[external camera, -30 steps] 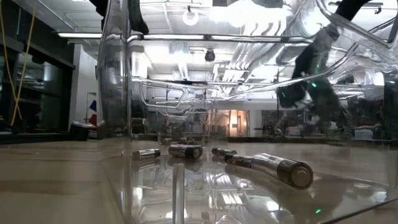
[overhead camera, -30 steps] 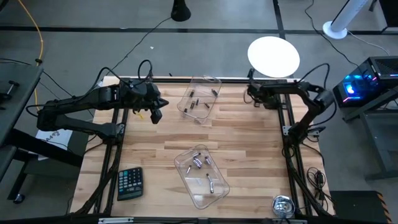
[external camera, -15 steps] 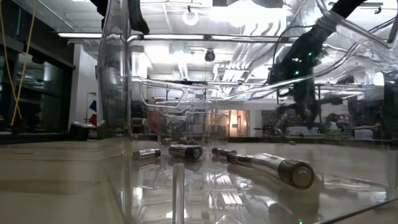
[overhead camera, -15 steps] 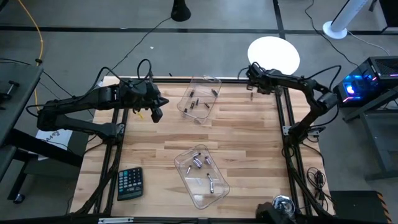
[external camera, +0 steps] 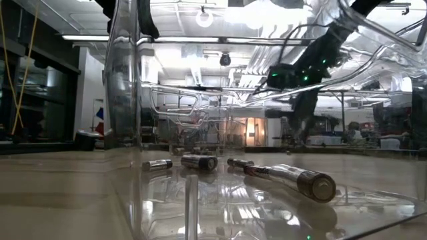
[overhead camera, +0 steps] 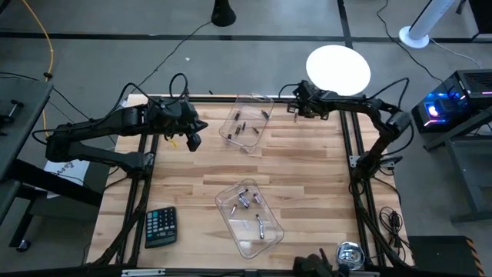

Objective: Sort batteries
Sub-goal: Put the black battery into the top transparent bin, then move the transparent bins to the center of the table

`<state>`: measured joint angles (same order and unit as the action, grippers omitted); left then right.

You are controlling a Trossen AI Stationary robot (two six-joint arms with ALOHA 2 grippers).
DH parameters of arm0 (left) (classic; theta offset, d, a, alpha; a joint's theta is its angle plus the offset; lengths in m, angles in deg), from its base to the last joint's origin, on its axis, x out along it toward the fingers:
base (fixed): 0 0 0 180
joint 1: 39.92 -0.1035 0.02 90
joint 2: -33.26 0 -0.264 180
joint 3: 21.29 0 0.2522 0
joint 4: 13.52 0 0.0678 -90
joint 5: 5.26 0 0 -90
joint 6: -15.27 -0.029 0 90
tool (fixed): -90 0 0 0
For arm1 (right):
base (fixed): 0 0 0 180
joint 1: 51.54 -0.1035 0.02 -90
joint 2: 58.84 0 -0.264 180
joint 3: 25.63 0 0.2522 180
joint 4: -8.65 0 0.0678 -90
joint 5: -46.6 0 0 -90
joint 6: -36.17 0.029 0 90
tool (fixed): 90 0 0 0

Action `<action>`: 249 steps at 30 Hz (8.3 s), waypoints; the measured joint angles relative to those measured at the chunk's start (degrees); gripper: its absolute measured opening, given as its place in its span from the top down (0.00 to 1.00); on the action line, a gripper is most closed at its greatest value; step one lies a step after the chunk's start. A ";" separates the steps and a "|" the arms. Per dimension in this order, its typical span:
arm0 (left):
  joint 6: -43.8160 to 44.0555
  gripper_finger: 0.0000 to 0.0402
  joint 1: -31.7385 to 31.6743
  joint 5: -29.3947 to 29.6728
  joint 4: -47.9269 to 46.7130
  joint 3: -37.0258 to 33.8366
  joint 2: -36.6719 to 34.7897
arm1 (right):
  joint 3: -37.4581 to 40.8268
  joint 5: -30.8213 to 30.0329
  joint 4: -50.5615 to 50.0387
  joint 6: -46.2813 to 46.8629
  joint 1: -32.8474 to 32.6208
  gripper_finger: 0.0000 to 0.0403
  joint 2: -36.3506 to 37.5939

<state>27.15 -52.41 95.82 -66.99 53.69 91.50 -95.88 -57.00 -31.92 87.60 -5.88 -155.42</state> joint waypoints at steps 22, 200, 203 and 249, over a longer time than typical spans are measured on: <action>1.60 1.00 0.20 -0.38 -7.10 0.00 0.00 | -28.47 1.31 -17.64 -3.44 -6.26 0.64 -26.43; 61.25 1.00 36.77 14.71 -30.85 -25.25 -9.31 | -38.41 16.31 -13.65 -46.10 -48.93 1.00 -18.62; 59.47 1.00 38.21 11.46 -29.43 -24.60 -8.54 | -34.11 15.77 -6.90 -42.35 -47.28 1.00 -18.76; 70.25 1.00 24.63 9.98 -5.13 -26.91 9.55 | -28.96 14.40 -2.49 -46.49 -36.83 1.00 -8.82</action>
<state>97.40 -27.78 105.80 -72.12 26.78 101.05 -124.84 -42.60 -34.41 41.12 -42.71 -164.24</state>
